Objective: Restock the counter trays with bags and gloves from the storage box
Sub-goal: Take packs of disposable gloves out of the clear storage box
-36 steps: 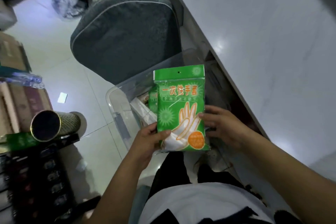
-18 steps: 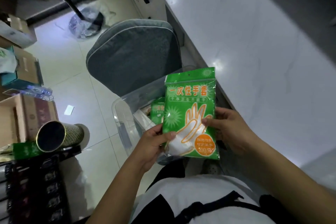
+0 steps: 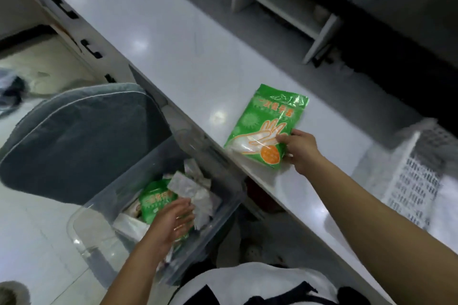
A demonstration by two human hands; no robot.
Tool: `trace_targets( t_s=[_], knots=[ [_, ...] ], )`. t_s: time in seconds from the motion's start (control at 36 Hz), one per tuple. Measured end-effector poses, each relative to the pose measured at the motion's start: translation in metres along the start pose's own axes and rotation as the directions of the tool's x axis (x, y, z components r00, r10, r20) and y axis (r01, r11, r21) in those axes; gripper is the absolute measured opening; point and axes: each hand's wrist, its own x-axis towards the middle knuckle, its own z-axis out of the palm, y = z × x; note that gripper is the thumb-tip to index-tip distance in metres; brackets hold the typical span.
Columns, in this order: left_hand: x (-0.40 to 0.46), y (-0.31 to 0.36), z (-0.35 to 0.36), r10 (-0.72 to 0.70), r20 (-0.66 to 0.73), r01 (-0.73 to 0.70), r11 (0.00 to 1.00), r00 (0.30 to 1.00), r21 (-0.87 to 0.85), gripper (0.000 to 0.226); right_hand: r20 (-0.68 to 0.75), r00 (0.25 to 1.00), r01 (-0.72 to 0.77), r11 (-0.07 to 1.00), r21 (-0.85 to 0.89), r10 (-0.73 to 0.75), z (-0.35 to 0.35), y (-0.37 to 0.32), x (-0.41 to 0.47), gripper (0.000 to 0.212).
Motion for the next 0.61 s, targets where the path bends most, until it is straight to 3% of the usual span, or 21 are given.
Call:
trace_targets(
  t_s=[0.11,0.25,0.31,0.39,0.47,0.53,0.61],
  knots=[
    [0.010,-0.006,0.007,-0.039,0.028,0.038,0.998,0.999,0.042,0.019,-0.133,0.982,0.079,0.936,-0.343,-0.132,-0.001,-0.007,0.008,0.005],
    [0.024,-0.014,0.008,-0.045,0.011,0.044,0.997,0.999,0.063,0.021,-0.055,0.925,0.195,0.592,-0.782,-0.377,0.020,-0.014,-0.031,0.061],
    [0.027,-0.017,0.004,-0.042,-0.019,0.044,0.994,0.999,0.100,0.021,0.102,0.864,0.387,0.519,-0.762,-0.494,0.035,-0.005,-0.056,0.066],
    [0.034,-0.022,-0.009,-0.037,-0.083,0.049,0.988,0.996,0.144,0.015,0.414,0.707,0.695,0.450,-0.561,-0.574,0.063,0.022,-0.094,0.058],
    [0.053,-0.028,-0.031,-0.041,-0.215,0.081,0.980,0.976,0.182,0.018,0.701,0.594,0.804,0.315,-0.504,-0.396,0.093,0.067,-0.109,0.057],
    [0.071,-0.036,-0.051,-0.025,-0.305,0.106,0.962,0.952,0.251,0.032,0.773,0.607,0.791,0.234,-0.565,-0.186,0.109,0.103,-0.105,0.060],
    [0.100,-0.051,-0.083,-0.028,-0.399,0.172,0.929,0.917,0.329,0.047,0.743,0.669,0.739,0.084,-0.669,0.023,0.121,0.159,-0.084,0.060]
  ],
)
